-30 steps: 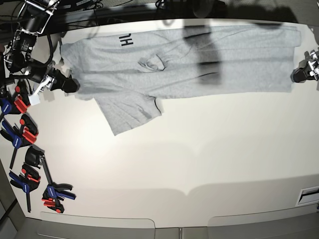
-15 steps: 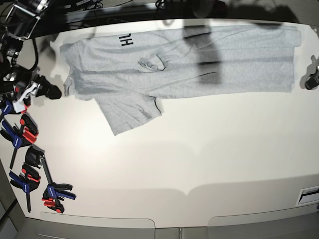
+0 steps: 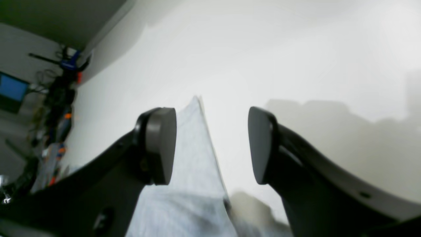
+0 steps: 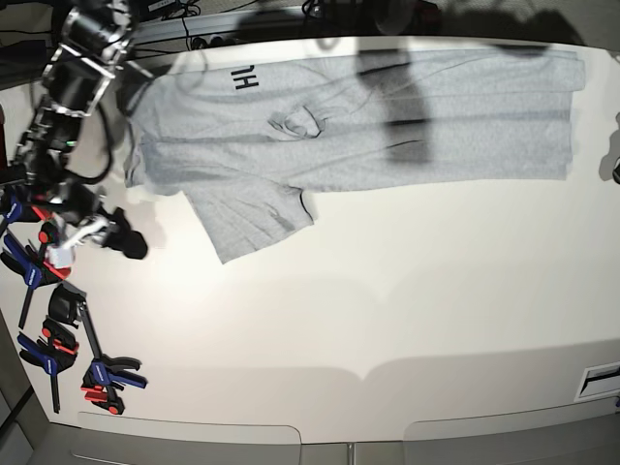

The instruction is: Fold the T-shirt properly

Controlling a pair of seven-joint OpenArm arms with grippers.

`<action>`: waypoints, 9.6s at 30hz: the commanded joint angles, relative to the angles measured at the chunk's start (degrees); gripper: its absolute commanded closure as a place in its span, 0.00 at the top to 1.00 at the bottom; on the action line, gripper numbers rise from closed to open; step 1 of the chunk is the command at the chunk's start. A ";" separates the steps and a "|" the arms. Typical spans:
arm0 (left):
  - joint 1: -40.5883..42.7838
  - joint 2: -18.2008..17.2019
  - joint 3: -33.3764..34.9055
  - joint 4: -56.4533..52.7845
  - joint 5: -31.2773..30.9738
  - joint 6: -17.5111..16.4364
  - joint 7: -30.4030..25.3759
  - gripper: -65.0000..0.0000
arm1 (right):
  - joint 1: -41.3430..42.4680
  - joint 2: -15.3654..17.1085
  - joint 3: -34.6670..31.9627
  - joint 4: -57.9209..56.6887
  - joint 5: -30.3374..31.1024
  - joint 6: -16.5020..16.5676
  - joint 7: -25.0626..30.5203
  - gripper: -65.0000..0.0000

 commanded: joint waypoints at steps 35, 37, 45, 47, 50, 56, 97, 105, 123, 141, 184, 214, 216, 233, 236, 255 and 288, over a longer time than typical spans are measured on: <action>-0.44 -1.95 -0.42 0.79 -1.39 -0.52 -0.50 0.17 | 3.43 -11.93 -13.62 0.87 -28.17 0.38 17.92 0.00; -0.44 -1.95 -0.42 0.79 -1.39 -0.52 -0.52 0.17 | 3.80 -11.96 -13.62 1.27 -27.41 0.38 17.42 0.00; -0.44 -1.95 -0.42 0.79 -1.39 -0.52 -0.52 0.17 | -0.04 -12.79 -13.62 9.84 -12.11 0.38 4.35 0.00; -0.44 -1.95 -0.42 0.79 -1.39 -0.52 -0.52 0.17 | -3.02 -13.64 -13.62 14.60 -7.93 0.38 0.09 0.00; -0.44 -1.95 -0.42 0.79 -1.39 -0.52 -0.50 0.17 | -8.83 -15.13 -13.57 22.77 -2.27 0.38 -5.20 0.00; -0.44 -1.92 -0.42 0.79 -1.39 -0.52 -0.50 0.17 | -21.84 -18.16 -13.60 36.72 5.05 0.38 -9.77 0.00; -0.44 -1.92 -0.44 0.79 -1.39 -0.52 -1.40 0.28 | -24.15 -19.65 -13.20 42.82 16.13 0.38 -9.53 0.34; 0.44 0.07 -2.67 0.79 -0.22 -0.52 -2.27 0.28 | -19.21 -19.76 -13.20 42.82 4.42 0.38 -3.63 0.34; 11.72 11.13 -8.17 0.79 6.01 -0.52 -7.21 0.43 | -19.56 -24.37 -13.31 42.82 4.07 0.38 -4.17 0.34; 11.63 15.98 -2.12 0.85 10.19 -0.52 -7.82 0.43 | -19.56 -24.33 -13.31 42.82 4.09 0.38 -4.31 0.34; 9.88 15.54 -0.61 3.69 16.20 -0.52 -6.43 0.24 | -19.54 -24.30 -13.29 42.82 4.09 0.38 -5.16 0.34; 16.74 30.67 10.75 49.48 8.55 -0.52 -3.65 0.00 | -21.03 -18.10 8.37 42.82 -4.33 0.38 -2.34 0.34; 15.93 31.76 14.88 49.48 10.69 -0.52 -4.46 0.00 | -21.46 -16.98 9.01 42.82 -4.63 0.38 -2.10 0.34; 10.49 36.50 31.82 49.42 23.63 -0.52 -10.73 0.00 | -21.77 -16.24 8.87 42.80 -5.75 0.38 -0.87 0.34; 10.49 36.52 33.16 49.42 24.11 -0.52 -11.21 0.00 | -21.77 -16.24 8.87 42.80 -5.75 0.38 -0.83 0.34; 10.69 34.18 33.29 56.94 29.22 -0.52 -8.72 0.45 | -21.77 -16.26 8.87 42.80 -5.77 0.38 -0.85 0.34; 11.89 31.89 33.44 49.88 41.79 13.07 -17.79 0.06 | -21.75 -16.55 8.87 42.80 -5.33 0.38 -0.44 0.34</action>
